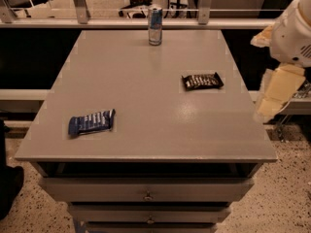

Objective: Move rxbar chocolate near rxbar blueberry

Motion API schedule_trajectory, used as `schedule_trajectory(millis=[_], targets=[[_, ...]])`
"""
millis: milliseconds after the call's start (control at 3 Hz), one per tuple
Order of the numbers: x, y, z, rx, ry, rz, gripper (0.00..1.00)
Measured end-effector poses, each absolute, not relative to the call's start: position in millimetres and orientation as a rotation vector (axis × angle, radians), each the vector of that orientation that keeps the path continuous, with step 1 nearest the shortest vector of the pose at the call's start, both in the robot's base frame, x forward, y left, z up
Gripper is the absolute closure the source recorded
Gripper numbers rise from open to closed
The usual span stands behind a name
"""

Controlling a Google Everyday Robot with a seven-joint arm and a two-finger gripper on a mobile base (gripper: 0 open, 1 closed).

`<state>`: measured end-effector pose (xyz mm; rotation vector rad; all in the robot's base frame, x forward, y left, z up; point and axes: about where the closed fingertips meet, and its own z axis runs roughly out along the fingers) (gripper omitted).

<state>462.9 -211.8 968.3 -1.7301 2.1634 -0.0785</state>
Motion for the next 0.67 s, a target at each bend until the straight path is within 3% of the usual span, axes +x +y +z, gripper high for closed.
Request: schedule_trajectory(millis=[667], targets=[[584,-209,915,-1.702,2.005,0.107,0.00]])
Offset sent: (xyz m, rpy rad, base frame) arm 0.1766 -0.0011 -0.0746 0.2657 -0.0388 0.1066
